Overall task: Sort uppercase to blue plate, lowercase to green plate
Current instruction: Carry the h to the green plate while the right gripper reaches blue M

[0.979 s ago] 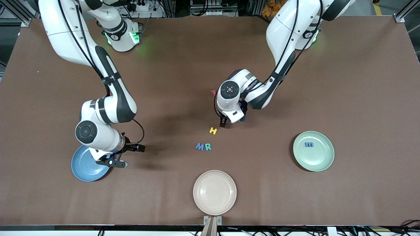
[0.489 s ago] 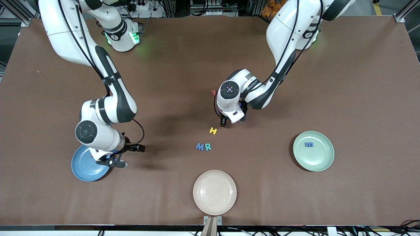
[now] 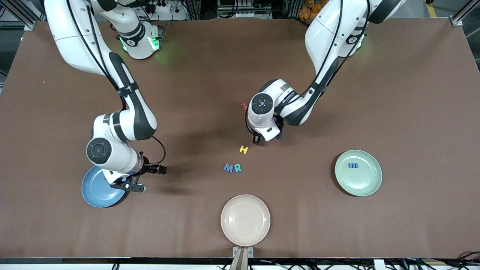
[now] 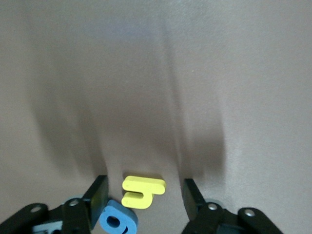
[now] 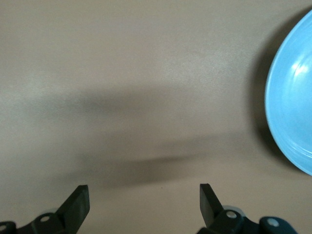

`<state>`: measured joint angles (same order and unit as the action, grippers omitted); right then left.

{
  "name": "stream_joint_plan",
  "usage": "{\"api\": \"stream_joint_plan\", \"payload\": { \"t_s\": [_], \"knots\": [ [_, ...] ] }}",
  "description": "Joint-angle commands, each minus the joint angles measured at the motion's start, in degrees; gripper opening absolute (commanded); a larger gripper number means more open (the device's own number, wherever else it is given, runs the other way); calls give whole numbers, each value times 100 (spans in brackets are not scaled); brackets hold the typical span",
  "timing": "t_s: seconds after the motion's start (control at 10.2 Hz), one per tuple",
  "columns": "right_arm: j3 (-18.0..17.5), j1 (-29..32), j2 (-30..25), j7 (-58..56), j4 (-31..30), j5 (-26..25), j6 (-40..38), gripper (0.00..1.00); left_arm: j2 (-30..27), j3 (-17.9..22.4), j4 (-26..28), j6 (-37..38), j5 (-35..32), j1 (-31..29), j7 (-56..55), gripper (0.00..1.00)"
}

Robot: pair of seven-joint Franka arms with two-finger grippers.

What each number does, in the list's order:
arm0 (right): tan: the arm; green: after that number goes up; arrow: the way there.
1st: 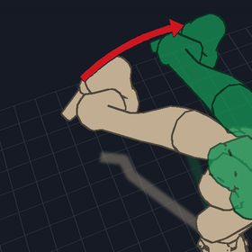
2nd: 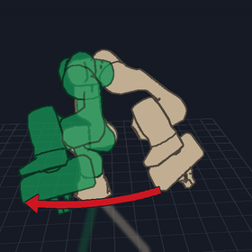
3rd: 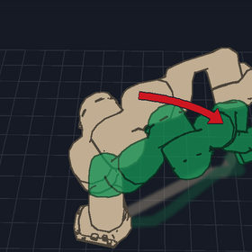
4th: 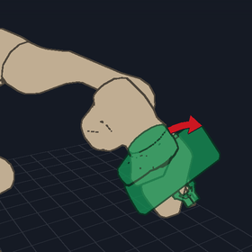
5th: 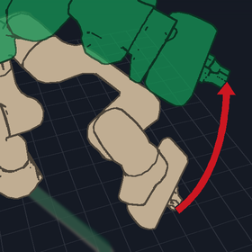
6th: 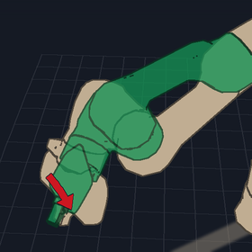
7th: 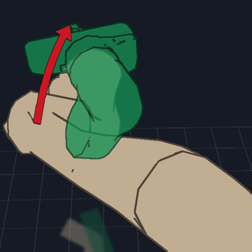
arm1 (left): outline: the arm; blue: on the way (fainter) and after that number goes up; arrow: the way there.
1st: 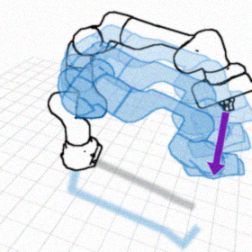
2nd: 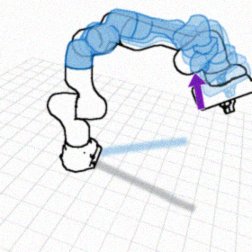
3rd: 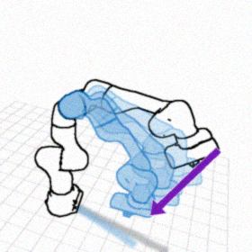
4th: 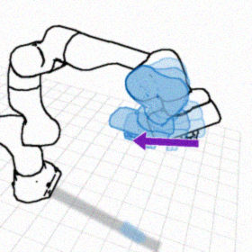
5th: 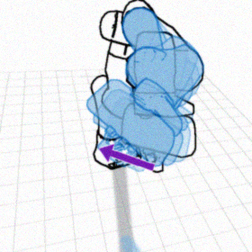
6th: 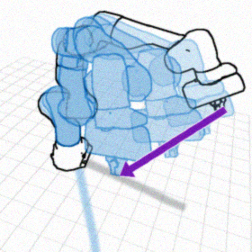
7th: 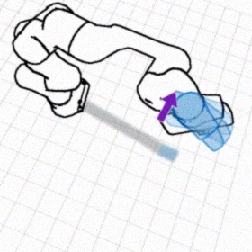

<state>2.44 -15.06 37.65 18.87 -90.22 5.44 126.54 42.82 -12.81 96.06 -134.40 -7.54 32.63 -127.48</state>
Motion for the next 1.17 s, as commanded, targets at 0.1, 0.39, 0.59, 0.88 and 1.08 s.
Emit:
{"api": "stream_joint_plan", "payload": {
  "t_s": [0.1,0.39,0.59,0.88,1.08],
  "knots": [
    [-25,-277,110,615,232,54,-16,100,-37,-37,45,143,-177,-46,-172,55],
    [-25,-637,400,1266,645,54,-15,100,-19,-46,27,116,-430,-81,-163,0],
    [-25,-979,672,1383,1075,45,2,100,-45,-46,27,116,-546,-247,-24,0],
    [-33,-1270,901,691,1217,45,492,100,-229,-160,45,134,-800,-1018,1072,0],
    [-33,-1498,928,121,1217,36,547,100,-484,-369,27,221,-836,-1869,2230,0]
  ]
}}
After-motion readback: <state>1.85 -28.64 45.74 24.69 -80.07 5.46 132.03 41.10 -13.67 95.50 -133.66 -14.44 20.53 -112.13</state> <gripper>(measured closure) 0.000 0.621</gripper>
